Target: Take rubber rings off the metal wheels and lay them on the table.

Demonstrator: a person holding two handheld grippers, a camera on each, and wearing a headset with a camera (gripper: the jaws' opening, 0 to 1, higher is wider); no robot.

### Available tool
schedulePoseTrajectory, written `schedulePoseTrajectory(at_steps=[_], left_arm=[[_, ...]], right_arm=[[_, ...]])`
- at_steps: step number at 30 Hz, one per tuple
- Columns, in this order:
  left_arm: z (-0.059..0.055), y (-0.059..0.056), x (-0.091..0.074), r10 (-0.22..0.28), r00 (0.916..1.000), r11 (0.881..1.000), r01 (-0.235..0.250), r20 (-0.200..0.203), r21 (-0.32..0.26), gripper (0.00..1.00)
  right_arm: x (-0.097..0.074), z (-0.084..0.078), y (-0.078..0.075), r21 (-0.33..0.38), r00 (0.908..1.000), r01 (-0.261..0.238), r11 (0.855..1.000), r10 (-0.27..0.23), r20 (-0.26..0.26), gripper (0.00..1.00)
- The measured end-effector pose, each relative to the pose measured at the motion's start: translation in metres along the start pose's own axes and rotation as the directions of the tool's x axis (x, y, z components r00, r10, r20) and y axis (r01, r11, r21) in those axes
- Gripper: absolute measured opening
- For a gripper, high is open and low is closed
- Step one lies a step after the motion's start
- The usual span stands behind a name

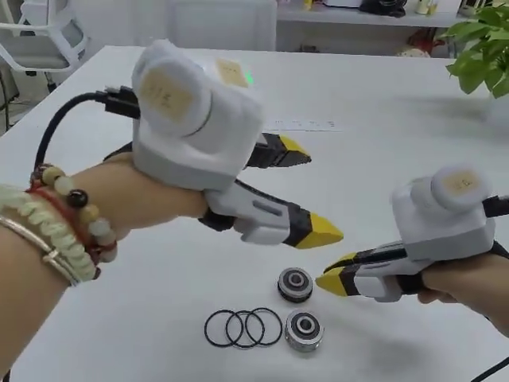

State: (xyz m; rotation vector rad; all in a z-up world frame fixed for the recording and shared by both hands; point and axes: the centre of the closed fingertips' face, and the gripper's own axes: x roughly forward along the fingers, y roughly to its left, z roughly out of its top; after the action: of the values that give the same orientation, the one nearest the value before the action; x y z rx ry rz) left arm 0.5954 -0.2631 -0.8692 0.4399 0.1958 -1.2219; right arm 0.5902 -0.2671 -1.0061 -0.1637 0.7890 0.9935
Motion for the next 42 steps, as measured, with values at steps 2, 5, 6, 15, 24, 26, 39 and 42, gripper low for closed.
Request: schedulePoseTrajectory(at_steps=[2, 5, 6, 15, 24, 26, 39, 42], left_arm=[[-0.012, 0.010, 0.004, 0.062, 0.9981, 0.997, -0.062, 0.002, -0.042, 0.51], [-0.039, 0.007, 0.007, 0.094, 0.9955, 0.990, -0.092, 0.012, -0.110, 0.47], [-0.054, 0.002, 0.007, 0.088, 0.9961, 0.986, -0.087, -0.001, -0.145, 0.46], [-0.103, -0.020, 0.020, 0.009, 0.9934, 0.988, -0.027, -0.115, -0.152, 0.39], [-0.114, -0.029, 0.037, 0.010, 0.9916, 0.989, -0.029, -0.129, -0.148, 0.30], [-0.116, -0.028, 0.038, 0.014, 0.9916, 0.986, -0.035, -0.129, -0.164, 0.28], [-0.122, -0.031, 0.040, 0.005, 0.9906, 0.976, -0.035, -0.137, -0.216, 0.15], [-0.124, -0.032, 0.038, -0.001, 0.9900, 0.970, -0.033, -0.141, -0.240, 0.15]], right_arm=[[0.001, -0.002, 0.001, -0.014, 0.9999, -0.002, 1.000, 0.002, -0.010, 0.11], [0.001, -0.005, 0.001, -0.029, 0.9998, -0.001, 1.000, 0.001, -0.021, 0.12], [0.001, -0.005, 0.001, -0.030, 0.9998, -0.002, 1.000, 0.001, -0.022, 0.12], [0.003, -0.008, 0.002, -0.042, 0.9995, -0.004, 0.999, 0.003, -0.032, 0.13], [0.008, -0.011, 0.011, -0.075, 0.9987, -0.031, 0.997, 0.028, -0.043, 0.16], [0.009, -0.011, 0.011, -0.083, 0.9986, -0.032, 0.996, 0.028, -0.044, 0.17], [0.015, -0.007, 0.014, -0.086, 0.9991, -0.039, 0.996, 0.037, -0.020, 0.24], [0.017, -0.009, 0.014, -0.090, 0.9991, -0.037, 0.995, 0.035, -0.026, 0.23]])
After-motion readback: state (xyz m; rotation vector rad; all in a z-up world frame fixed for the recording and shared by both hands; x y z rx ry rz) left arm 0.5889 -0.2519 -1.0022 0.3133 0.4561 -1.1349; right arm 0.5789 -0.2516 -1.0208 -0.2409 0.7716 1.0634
